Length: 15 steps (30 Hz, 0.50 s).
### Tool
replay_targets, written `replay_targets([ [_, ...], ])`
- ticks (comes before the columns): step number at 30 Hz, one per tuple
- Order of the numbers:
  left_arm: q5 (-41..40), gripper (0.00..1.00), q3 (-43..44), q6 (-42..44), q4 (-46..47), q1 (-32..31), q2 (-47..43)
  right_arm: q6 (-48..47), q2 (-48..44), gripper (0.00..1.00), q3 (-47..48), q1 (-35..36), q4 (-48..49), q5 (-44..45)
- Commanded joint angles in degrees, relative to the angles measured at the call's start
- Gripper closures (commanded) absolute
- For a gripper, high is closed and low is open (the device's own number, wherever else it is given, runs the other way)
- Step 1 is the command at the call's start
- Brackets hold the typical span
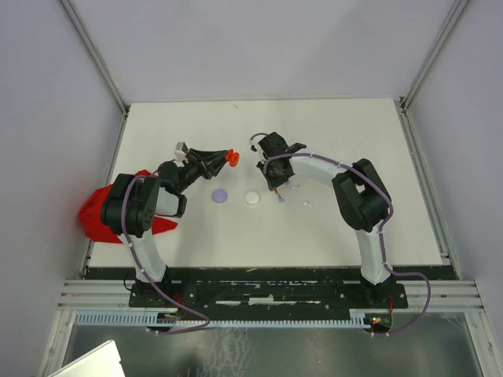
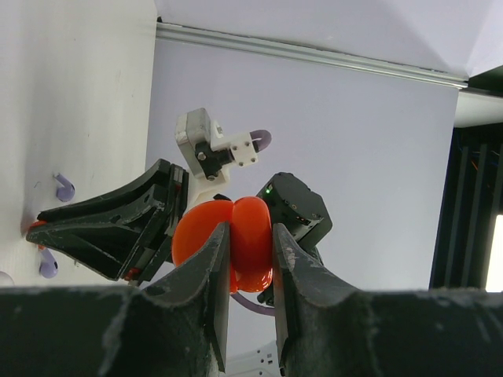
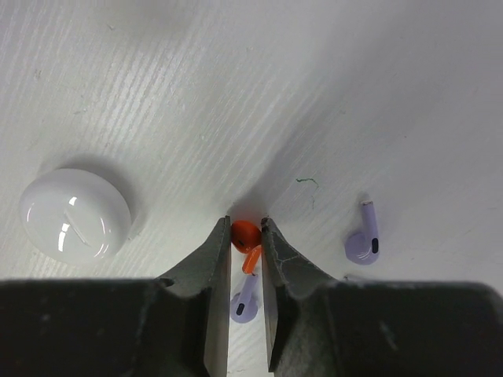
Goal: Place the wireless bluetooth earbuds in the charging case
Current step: Pick up the earbud from the center of the board.
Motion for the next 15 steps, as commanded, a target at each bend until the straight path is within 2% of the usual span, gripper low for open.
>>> replay_targets([
  [1, 0.7, 0.97, -0.4, 0.3, 2.7, 0.3, -1.7, -0.4, -6.2, 0.89, 1.7, -0.4, 3.8, 2.5],
  [10, 0.4, 0.97, -0.6, 0.4, 0.4, -0.6, -1.9, -2.2, -17.3, 0.98, -3.3, -0.5, 18.2, 1.8],
  [15, -0.1, 0.97, 0.1, -0.6, 0.5, -2.2, -1.0, -1.9, -24.4, 0.99, -10.7, -0.5, 32.0, -2.1],
])
